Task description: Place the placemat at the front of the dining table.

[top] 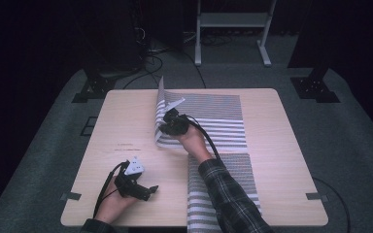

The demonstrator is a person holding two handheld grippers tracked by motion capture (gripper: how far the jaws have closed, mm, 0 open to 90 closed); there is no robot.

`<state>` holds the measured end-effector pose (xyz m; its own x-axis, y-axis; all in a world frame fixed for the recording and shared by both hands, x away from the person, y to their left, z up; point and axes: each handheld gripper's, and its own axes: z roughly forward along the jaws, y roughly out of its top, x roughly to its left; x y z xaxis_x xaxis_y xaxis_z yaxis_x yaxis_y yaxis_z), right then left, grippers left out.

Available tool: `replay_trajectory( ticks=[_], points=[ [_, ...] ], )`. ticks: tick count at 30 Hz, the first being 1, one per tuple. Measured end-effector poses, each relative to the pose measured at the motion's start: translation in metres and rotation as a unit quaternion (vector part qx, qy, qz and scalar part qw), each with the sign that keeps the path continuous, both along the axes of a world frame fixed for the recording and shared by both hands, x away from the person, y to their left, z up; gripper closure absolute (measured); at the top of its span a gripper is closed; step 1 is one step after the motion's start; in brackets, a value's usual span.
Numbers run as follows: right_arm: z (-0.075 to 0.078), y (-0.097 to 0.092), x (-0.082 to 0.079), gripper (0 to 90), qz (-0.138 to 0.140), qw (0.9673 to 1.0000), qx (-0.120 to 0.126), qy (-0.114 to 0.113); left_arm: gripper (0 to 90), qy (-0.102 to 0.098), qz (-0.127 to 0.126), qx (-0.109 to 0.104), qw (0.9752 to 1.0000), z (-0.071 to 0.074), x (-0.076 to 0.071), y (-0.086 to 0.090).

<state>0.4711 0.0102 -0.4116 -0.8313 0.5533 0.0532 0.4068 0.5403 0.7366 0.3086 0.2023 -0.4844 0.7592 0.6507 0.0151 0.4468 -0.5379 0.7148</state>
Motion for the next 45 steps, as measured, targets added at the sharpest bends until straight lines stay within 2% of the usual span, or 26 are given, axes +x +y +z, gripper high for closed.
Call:
replay_trajectory(
  ticks=[7, 8, 11, 12, 20, 24, 27, 29, 32, 34, 42, 45],
  points=[
    [-0.005, -0.001, 0.000, 77.8, 0.000, 1.0000, 0.000, 0.005, 0.0, 0.000, -0.002, 0.002, 1.0000, 0.000, 0.000, 0.000],
    [-0.006, -0.003, 0.000, 74.1, 0.000, 0.9999, -0.010, 0.003, 0.0, 0.000, -0.003, 0.002, 1.0000, 0.000, 0.000, 0.000],
    [-0.007, -0.005, -0.001, 72.4, 0.000, 0.9999, -0.011, 0.002, 0.0, 0.001, -0.003, 0.002, 1.0000, 0.000, 0.000, 0.000],
    [-0.007, -0.010, 0.000, 68.8, -0.004, 1.0000, -0.008, 0.002, 0.0, 0.001, -0.003, 0.002, 1.0000, 0.000, 0.000, 0.000],
    [-0.009, -0.030, 0.001, 60.7, -0.018, 0.9997, -0.016, -0.002, 0.0, 0.001, -0.003, 0.001, 1.0000, 0.000, 0.000, 0.000],
    [-0.008, -0.045, 0.002, 50.1, -0.025, 0.9994, -0.021, 0.008, 0.0, 0.001, -0.002, 0.001, 1.0000, 0.000, 0.000, -0.001],
    [-0.005, -0.059, -0.001, 46.3, -0.032, 0.9990, -0.030, 0.007, 0.0, 0.001, -0.003, 0.001, 1.0000, 0.000, 0.000, 0.000],
    [-0.003, -0.071, -0.003, 45.1, -0.041, 0.9988, -0.027, 0.002, 0.0, 0.001, -0.002, 0.001, 1.0000, 0.000, 0.000, 0.000],
    [-0.002, -0.089, -0.005, 44.6, -0.053, 0.9983, -0.023, 0.009, 0.0, 0.001, -0.003, 0.001, 1.0000, 0.000, 0.000, 0.000],
    [-0.002, -0.104, -0.009, 44.6, -0.064, 0.9977, -0.023, 0.005, 0.0, 0.001, -0.002, 0.001, 1.0000, 0.000, 0.000, -0.001],
    [-0.009, -0.160, -0.018, 45.2, -0.103, 0.9945, -0.015, 0.010, 0.0, 0.001, -0.003, 0.002, 1.0000, 0.000, 0.000, 0.000],
    [-0.012, -0.175, -0.021, 45.0, -0.112, 0.9935, -0.016, 0.009, 0.0, 0.001, -0.003, 0.002, 1.0000, 0.000, 0.000, 0.000]
  ],
)
